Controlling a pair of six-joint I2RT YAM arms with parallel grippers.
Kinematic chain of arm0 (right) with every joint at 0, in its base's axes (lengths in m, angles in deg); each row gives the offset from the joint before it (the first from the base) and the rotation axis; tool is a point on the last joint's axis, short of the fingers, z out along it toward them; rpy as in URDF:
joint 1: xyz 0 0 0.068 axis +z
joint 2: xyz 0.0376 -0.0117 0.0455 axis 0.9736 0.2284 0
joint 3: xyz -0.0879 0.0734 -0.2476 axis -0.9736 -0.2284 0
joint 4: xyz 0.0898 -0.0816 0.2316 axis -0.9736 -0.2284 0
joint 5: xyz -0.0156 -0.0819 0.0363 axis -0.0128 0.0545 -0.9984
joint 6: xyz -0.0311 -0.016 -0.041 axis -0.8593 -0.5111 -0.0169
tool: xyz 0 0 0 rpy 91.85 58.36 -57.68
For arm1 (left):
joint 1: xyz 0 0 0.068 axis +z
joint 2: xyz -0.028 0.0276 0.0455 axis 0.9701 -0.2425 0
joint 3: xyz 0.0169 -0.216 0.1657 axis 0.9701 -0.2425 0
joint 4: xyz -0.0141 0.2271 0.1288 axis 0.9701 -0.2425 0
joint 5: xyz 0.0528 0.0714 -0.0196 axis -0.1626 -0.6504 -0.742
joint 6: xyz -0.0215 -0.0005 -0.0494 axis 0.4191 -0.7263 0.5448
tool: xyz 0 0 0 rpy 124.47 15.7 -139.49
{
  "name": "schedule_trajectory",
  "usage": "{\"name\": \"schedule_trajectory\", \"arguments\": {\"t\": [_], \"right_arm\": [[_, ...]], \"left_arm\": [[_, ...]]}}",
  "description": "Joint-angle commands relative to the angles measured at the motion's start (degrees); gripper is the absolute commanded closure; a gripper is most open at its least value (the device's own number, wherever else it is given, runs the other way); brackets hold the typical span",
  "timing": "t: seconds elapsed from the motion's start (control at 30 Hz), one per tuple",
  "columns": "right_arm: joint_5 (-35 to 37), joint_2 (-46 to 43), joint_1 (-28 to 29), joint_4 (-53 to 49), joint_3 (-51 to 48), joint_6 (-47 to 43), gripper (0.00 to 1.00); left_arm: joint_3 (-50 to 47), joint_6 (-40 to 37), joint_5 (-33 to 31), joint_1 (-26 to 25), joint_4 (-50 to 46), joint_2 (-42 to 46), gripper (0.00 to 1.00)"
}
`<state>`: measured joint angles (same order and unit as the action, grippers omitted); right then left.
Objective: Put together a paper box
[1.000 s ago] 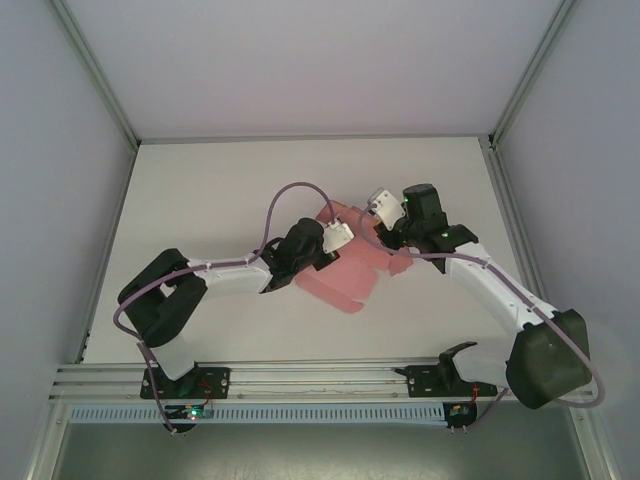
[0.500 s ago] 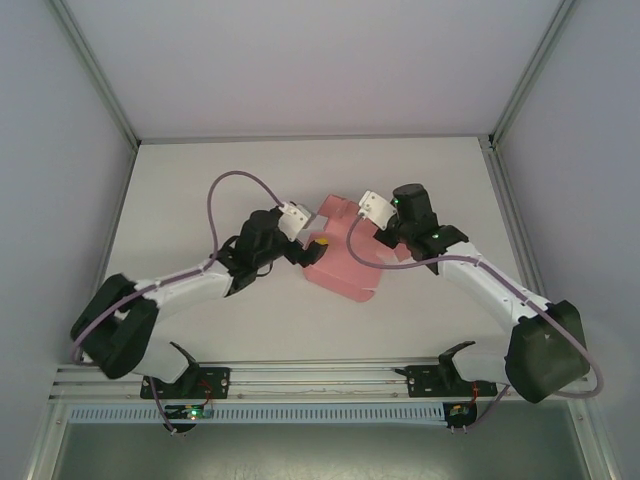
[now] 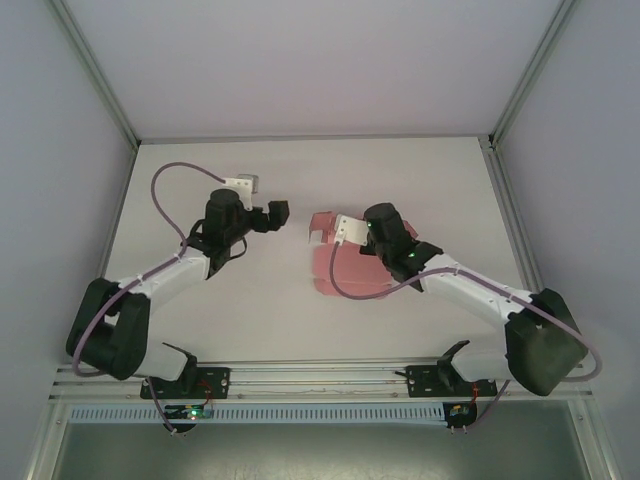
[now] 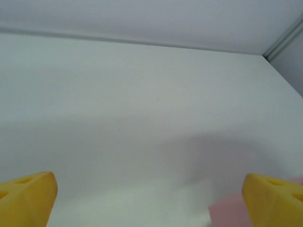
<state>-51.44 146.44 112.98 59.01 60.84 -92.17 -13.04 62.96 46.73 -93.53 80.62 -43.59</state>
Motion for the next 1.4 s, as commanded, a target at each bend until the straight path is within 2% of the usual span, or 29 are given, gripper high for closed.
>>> {"name": "schedule_trajectory", "arguments": {"t": [0.0,0.1,0.23,0.3,0.5,0.63,0.7,0.8,1.0,1.17,1.27,1.37], "right_arm": [[8.63,2.98,1.48,9.79,-3.64,-5.71,1.00],[9.86,4.27,2.66,14.09,-5.39,-5.67,1.00],[8.76,3.80,3.01,23.40,-10.31,-6.06,1.00],[8.71,4.07,3.49,26.70,-12.47,-6.96,1.00],[10.38,7.39,4.70,29.76,-14.52,-7.92,1.00],[11.70,7.92,5.48,30.47,-15.18,-7.34,1.00],[11.11,7.32,5.48,29.05,-15.28,-5.10,1.00],[10.64,6.18,5.91,25.50,-15.00,-2.88,1.00],[10.56,4.22,6.16,21.54,-14.40,-0.65,1.00],[9.90,3.21,6.81,16.56,-13.14,0.33,1.00],[11.78,2.97,7.50,13.46,-12.21,0.18,1.00],[10.41,2.54,7.59,12.30,-11.85,1.31,1.00]], "left_arm": [[0.38,4.71,7.64,1.15,6.77,-3.52,0.00],[2.65,1.62,9.40,1.24,5.43,-6.94,0.00],[3.58,-3.26,19.86,1.27,9.83,-12.26,0.00],[5.95,-3.17,22.04,1.26,8.78,-15.73,0.00],[10.78,-5.05,28.83,1.22,9.99,-23.36,0.00],[9.72,-9.40,40.41,0.66,11.84,-24.75,0.00],[7.86,-12.07,39.71,-0.09,13.07,-25.07,0.04],[8.72,-14.09,39.90,-1.00,12.08,-27.22,0.19],[8.15,-15.37,42.08,-2.80,16.99,-28.24,0.28],[9.86,-19.16,42.95,-4.80,12.99,-28.53,0.31],[9.62,-21.07,41.10,-6.30,11.45,-28.01,0.31],[8.71,-22.26,38.24,-7.66,10.72,-27.56,0.31]]}}
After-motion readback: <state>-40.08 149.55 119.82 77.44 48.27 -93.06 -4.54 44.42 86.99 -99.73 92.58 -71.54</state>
